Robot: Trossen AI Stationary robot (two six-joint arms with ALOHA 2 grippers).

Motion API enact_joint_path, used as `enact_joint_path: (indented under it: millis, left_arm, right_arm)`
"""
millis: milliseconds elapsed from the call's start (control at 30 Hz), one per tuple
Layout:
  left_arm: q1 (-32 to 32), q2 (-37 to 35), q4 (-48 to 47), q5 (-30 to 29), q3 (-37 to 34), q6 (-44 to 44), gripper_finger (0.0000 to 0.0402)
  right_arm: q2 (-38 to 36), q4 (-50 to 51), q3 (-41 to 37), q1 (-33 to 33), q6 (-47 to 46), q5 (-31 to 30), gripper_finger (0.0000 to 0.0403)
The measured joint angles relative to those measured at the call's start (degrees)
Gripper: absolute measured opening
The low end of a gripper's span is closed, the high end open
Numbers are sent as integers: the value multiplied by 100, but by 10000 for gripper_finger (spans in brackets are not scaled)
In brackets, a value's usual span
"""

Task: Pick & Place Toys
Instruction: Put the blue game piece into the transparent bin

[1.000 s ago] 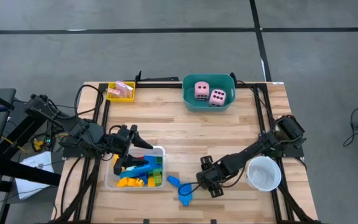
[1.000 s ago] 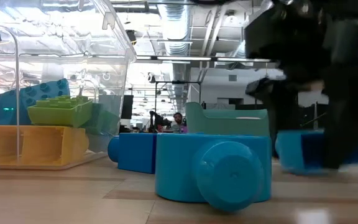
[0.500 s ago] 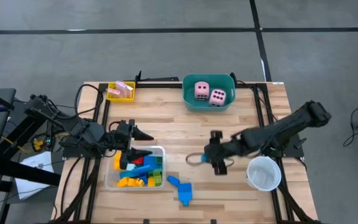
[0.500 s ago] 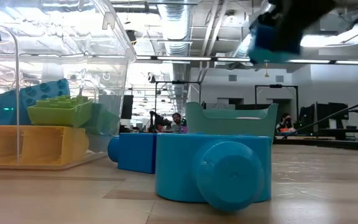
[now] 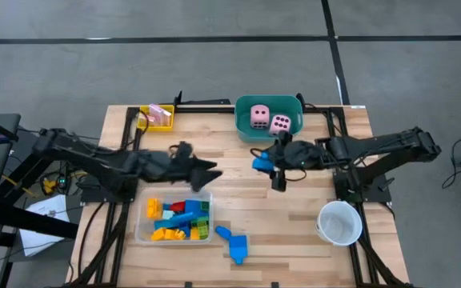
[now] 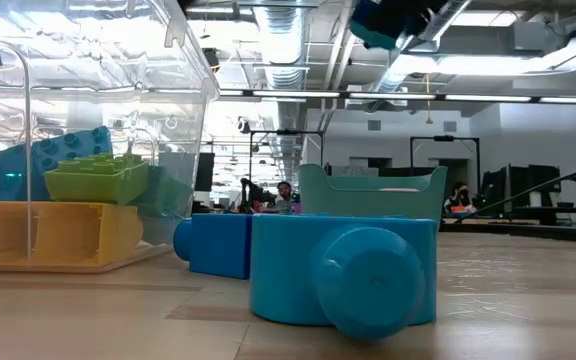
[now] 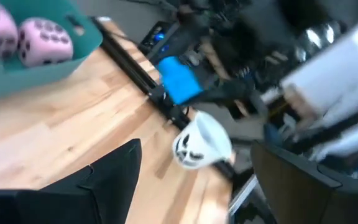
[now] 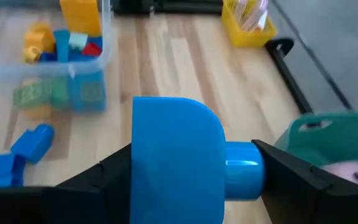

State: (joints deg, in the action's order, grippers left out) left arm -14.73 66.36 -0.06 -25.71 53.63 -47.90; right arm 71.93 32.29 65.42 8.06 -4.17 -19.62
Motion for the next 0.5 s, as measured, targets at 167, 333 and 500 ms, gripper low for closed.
enact_joint_path:
  millis: [167,333,500]
  left_arm:
    - [663,684,1288,736,-2,-651,293]
    - [1012,1185,2730,1121,-2,-697,281]
    - [1195,1332,2717,1145,4,-1089,274]
  right_arm:
    - [248,-84,448,-159,315,-1,261]
    - [543,309,919,-326,492,-4,261]
    - [854,613,1320,-403,647,-7,261]
